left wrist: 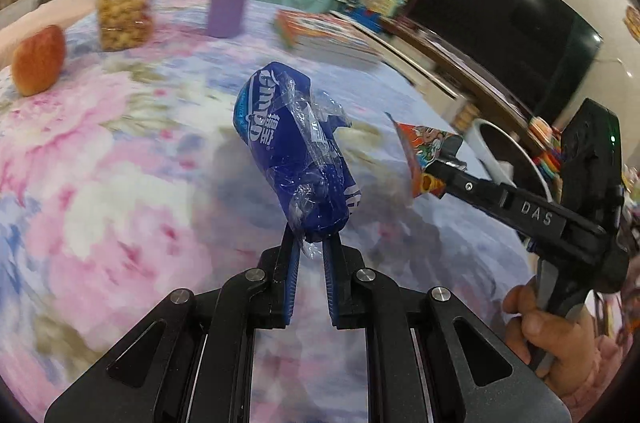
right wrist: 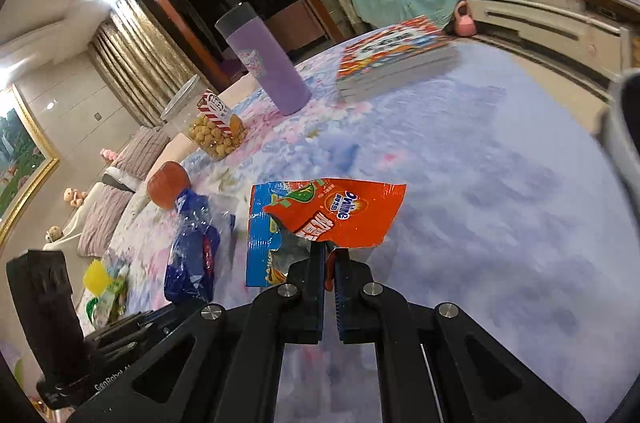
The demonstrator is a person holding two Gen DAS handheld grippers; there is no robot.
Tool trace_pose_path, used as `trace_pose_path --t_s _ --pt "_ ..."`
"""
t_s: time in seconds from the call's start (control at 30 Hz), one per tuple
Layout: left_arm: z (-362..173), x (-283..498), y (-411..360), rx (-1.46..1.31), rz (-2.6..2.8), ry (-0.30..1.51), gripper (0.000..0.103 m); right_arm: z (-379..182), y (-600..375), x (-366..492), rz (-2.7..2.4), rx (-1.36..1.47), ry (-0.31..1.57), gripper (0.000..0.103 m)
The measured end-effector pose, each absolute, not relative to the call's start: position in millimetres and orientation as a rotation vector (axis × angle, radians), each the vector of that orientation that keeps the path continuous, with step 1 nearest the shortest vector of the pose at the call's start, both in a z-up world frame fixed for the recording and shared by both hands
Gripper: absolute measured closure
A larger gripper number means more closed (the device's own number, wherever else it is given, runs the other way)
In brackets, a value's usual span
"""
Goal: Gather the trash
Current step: 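Grasp the blue snack bag with the left tool while the right tool grasps the orange wrapper, then carry the blue snack bag and orange wrapper over the white bin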
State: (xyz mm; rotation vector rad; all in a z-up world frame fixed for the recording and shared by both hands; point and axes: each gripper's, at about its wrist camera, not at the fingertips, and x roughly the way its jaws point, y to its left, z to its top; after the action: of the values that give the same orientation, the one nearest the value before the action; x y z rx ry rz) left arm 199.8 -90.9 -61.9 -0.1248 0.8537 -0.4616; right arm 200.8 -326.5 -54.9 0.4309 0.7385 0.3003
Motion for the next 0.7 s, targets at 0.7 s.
trace_pose_path --t_s 0.7 --pt "-43 153 -181 0.048 -0.585 0.857 0.092 -37 -406 98 0.141 0.476 0.619 0.099"
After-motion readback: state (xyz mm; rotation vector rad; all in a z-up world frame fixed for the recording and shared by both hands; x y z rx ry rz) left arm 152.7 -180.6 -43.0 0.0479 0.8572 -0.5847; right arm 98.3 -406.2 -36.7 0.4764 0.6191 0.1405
